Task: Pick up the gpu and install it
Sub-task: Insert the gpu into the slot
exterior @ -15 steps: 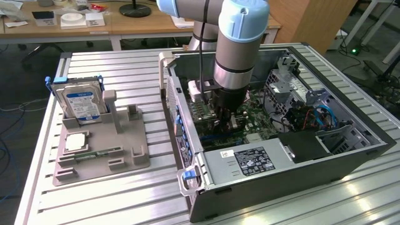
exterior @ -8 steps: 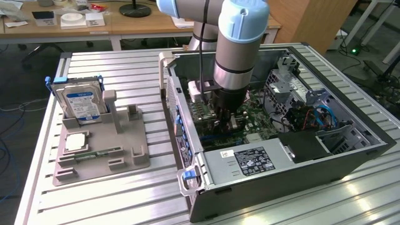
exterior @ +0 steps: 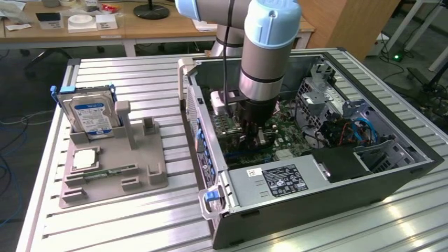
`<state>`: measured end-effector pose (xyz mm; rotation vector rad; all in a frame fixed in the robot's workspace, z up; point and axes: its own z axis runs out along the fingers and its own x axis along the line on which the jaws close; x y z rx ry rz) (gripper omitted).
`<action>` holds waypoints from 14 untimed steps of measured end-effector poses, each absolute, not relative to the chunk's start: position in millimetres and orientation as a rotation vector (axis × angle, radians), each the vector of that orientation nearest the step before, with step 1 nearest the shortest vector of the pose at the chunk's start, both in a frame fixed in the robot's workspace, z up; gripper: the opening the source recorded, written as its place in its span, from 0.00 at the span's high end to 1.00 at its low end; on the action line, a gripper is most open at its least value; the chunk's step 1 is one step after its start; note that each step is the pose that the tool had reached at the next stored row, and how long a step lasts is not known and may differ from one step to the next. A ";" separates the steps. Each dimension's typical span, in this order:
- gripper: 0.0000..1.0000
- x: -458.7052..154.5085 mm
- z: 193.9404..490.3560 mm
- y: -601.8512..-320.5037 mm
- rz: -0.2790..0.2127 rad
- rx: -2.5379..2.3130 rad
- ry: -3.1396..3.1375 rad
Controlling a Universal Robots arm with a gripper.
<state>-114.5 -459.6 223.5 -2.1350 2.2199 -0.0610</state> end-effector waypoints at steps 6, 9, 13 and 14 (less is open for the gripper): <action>0.72 -114.5 222.6 -459.6 -0.061 -2.135 2.220; 0.72 -114.5 222.6 -459.5 -0.061 -2.135 2.220; 0.72 -115.0 222.4 -459.5 -0.061 -2.135 2.219; 0.72 -115.1 222.4 -459.5 -0.061 -2.135 2.219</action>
